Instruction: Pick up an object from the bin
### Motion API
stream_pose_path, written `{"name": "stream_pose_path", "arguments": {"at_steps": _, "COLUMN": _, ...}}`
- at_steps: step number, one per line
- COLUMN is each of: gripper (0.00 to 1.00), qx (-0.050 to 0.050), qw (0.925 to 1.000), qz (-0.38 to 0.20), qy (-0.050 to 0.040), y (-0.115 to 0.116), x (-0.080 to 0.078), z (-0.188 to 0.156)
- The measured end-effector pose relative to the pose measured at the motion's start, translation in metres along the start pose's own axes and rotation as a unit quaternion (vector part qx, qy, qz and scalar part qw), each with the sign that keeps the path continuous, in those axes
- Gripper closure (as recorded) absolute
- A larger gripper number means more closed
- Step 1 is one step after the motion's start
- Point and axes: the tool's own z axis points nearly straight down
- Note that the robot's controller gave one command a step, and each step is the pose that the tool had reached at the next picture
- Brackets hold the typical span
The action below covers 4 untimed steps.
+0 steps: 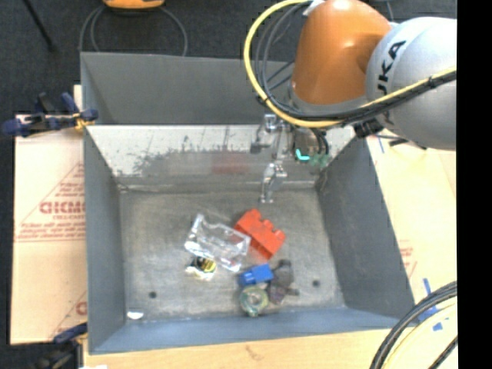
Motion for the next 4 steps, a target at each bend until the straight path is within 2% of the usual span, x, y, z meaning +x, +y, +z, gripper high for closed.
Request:
{"name": "stream_pose_path", "arguments": {"at_steps": 1, "gripper": 0.0, "qx": 0.0, "qw": 0.9922, "qz": -0.125, "qy": -0.0001, "y": -0.005, "x": 0.017, "z": 0.132}}
{"name": "stream_pose_path", "arguments": {"at_steps": 2, "gripper": 0.0, "qx": 0.002, "qw": 0.9687, "qz": -0.248, "qy": -0.0114, "y": -0.027, "x": 0.006, "z": 0.149}}
{"name": "stream_pose_path", "arguments": {"at_steps": 3, "gripper": 0.0, "qx": 0.004, "qw": 0.9275, "qz": -0.374, "qy": -0.0082, "y": -0.037, "x": 0.002, "z": 0.157}}
{"name": "stream_pose_path", "arguments": {"at_steps": 4, "gripper": 0.0, "qx": 0.002, "qw": 0.8522, "qz": -0.523, "qy": -0.0041, "y": -0.034, "x": 0.047, "z": 0.157}}
